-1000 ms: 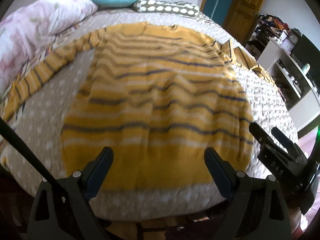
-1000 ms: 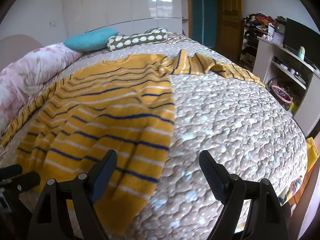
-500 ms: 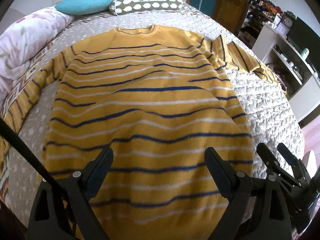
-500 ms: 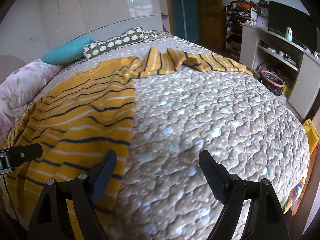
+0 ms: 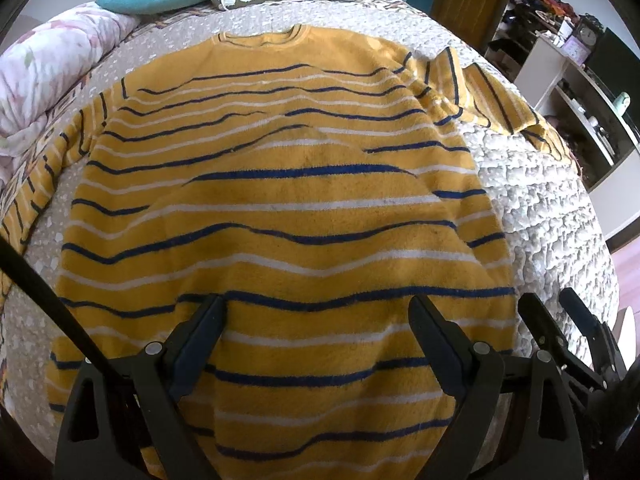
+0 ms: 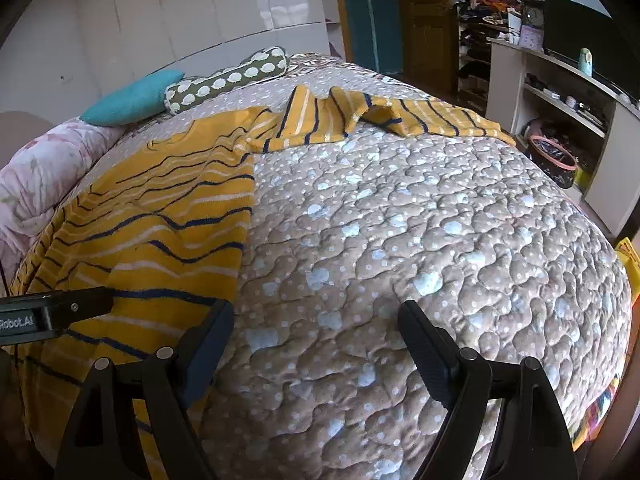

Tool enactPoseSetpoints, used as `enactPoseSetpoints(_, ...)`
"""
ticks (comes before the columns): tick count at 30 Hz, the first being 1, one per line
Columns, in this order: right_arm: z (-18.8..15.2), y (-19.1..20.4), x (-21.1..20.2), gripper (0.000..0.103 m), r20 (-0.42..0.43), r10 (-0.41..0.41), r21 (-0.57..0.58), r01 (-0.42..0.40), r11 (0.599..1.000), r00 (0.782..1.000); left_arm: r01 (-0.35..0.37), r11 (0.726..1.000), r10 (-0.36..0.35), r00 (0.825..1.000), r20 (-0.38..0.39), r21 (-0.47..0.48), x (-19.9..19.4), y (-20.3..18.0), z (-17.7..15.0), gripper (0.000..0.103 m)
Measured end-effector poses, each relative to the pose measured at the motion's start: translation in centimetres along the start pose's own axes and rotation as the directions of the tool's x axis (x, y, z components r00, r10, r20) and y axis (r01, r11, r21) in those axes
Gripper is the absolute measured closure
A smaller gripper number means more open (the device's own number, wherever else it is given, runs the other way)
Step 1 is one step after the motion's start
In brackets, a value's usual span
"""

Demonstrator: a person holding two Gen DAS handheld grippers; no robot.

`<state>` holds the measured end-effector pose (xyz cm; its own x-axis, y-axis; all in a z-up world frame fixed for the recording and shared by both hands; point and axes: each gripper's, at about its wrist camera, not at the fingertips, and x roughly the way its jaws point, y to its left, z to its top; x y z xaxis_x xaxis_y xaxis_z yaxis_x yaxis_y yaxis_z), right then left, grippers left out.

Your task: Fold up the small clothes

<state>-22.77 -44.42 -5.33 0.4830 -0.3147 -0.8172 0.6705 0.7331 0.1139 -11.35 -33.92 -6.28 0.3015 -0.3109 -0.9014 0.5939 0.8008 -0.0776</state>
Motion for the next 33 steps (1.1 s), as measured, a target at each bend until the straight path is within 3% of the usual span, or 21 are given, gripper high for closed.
enactPoseSetpoints(5,-0.3,-0.1,0.0,0.014,0.008,0.021,-0.03,-0.021,0.999,1.0,-0.004,1.0,0.004,1.0,0.02,-0.018,-0.6,0.1,-0.5,0.012)
enactPoseSetpoints(12,-1.2,0.4,-1.0,0.014,0.015,0.069,-0.044,-0.068,0.997,0.997,-0.022,0.999,0.025,0.994,0.105,-0.033,-4.7,3.1,-2.1,0.014)
enactPoseSetpoints(17,-2.9,1.5,-1.9,0.014,-0.018,0.192,-0.04,-0.193,0.98,0.981,-0.074,0.988,0.095,0.983,0.154,-0.137,-8.0,9.1,-4.5,0.014)
enactPoseSetpoints(22,-4.3,3.0,-3.1,0.014,-0.023,0.201,-0.072,-0.202,0.977,0.979,-0.108,0.943,0.151,0.982,0.117,-0.314,-8.7,16.8,-8.2,0.014)
enactPoseSetpoints(25,-4.9,4.2,-3.5,0.014,-0.032,0.196,-0.1,-0.198,0.975,0.98,-0.109,0.926,0.157,0.982,0.105,-0.361,-8.3,19.4,-10.0,0.014)
enactPoseSetpoints(29,-5.7,6.6,-3.4,0.014,-0.056,0.207,-0.163,-0.213,0.963,0.977,-0.043,0.944,0.078,0.992,0.097,-0.328,-6.8,18.8,-11.1,0.014)
enactPoseSetpoints(31,-6.1,7.7,-3.1,0.016,-0.052,0.188,-0.205,-0.195,0.959,0.981,-0.055,0.955,0.087,0.991,0.101,-0.29,-6.3,17.6,-11.3,0.014)
enactPoseSetpoints(32,-6.2,8.2,-3.0,0.022,-0.046,0.183,-0.226,-0.189,0.956,0.982,-0.064,0.96,0.095,0.99,0.102,-0.274,-6.1,17.1,-11.2,0.018)
enactPoseSetpoints(33,-6.2,8.5,-2.9,0.027,-0.046,0.183,-0.24,-0.189,0.952,0.982,-0.067,0.963,0.098,0.989,0.106,-0.261,-6.0,16.7,-11.2,0.043)
